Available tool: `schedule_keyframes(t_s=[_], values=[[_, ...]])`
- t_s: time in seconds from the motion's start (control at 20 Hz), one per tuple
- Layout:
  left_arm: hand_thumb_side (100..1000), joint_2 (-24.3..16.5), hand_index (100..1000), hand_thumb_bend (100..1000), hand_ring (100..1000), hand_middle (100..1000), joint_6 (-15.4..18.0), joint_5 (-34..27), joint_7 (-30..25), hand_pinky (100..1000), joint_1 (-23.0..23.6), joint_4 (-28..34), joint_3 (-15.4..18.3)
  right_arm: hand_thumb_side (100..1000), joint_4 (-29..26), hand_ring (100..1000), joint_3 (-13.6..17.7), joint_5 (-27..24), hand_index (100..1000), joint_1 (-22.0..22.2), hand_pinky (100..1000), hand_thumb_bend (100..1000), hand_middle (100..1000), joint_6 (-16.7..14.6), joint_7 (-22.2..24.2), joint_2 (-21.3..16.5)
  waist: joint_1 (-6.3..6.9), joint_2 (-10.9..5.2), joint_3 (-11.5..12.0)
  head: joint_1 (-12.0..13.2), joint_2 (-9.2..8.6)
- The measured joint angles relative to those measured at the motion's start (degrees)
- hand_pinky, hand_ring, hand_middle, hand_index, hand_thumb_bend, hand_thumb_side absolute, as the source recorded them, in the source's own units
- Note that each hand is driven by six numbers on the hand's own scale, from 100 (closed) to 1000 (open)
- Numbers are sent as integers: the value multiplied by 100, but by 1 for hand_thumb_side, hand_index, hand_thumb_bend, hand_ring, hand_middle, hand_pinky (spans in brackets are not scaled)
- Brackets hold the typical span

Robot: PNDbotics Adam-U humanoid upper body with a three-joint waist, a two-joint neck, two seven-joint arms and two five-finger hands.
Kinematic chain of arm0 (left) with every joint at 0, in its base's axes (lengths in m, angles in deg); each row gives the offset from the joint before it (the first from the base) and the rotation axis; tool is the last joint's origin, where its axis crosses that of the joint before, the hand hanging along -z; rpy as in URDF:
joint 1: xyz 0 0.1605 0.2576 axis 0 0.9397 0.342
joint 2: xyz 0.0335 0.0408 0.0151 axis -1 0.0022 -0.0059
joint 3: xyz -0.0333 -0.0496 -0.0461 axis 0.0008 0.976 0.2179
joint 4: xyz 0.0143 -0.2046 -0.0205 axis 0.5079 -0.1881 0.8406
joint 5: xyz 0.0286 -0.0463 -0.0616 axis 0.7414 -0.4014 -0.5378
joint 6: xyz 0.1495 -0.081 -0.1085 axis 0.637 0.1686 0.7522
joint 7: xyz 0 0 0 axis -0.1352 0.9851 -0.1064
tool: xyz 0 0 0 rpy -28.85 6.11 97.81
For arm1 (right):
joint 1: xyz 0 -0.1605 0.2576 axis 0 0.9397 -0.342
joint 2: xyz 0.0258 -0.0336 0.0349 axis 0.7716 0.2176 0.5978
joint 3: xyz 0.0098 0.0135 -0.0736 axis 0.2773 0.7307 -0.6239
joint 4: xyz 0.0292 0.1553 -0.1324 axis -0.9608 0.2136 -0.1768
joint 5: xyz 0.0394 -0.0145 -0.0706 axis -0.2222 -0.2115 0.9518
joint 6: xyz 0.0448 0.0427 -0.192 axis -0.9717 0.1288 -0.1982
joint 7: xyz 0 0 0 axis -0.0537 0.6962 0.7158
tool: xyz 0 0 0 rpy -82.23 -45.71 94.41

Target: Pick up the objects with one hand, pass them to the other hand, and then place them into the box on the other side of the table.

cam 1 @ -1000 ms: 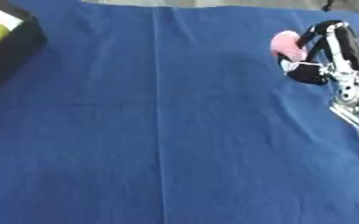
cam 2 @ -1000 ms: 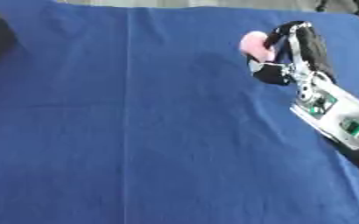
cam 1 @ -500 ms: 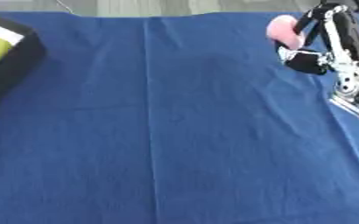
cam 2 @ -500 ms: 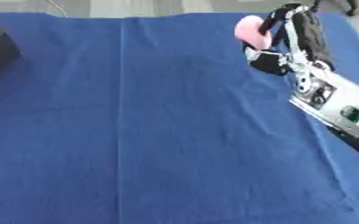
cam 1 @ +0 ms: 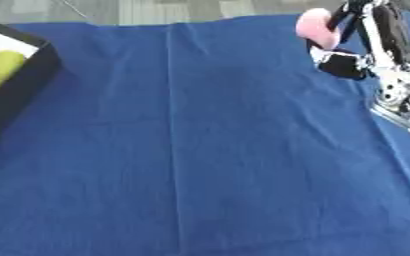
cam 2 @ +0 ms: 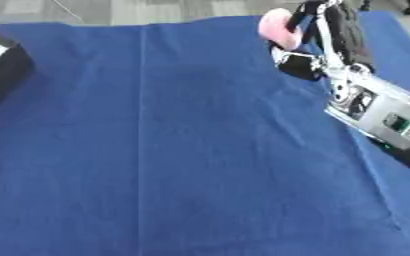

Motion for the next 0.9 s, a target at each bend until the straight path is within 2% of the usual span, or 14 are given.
schedule_keyframes(t_s=[0.2,0.35,0.4,0.45,0.7,0.9], values=[[420,12,660,100,552,532,326,-205,-180,717,-367,2,-52,100,0,406,-206,234,450,-105,1000,322,527,-8,-9,92,34,-72,17,-4,67],[317,74,666,100,550,539,566,-357,-364,715,-679,9,-103,100,0,408,-355,405,452,-184,1000,321,527,-39,-40,203,82,-191,19,2,141],[255,110,667,100,535,540,639,-406,-431,701,-776,17,-111,100,0,407,-408,463,451,-209,1000,321,527,-53,-54,232,99,-223,19,7,162],[151,140,669,100,527,540,705,-448,-498,679,-867,22,-133,100,0,405,-460,515,449,-248,1000,322,527,-60,-62,268,110,-250,16,18,198],[129,312,670,100,539,543,743,-462,-781,688,-1275,32,-186,100,0,399,-661,618,442,-466,1000,323,526,-97,-100,489,133,-340,-12,93,320],[193,471,672,100,548,549,727,-465,-1014,698,-1554,33,-332,100,0,401,-862,710,443,-663,1000,324,526,-155,-159,741,150,-379,-1,114,406]])
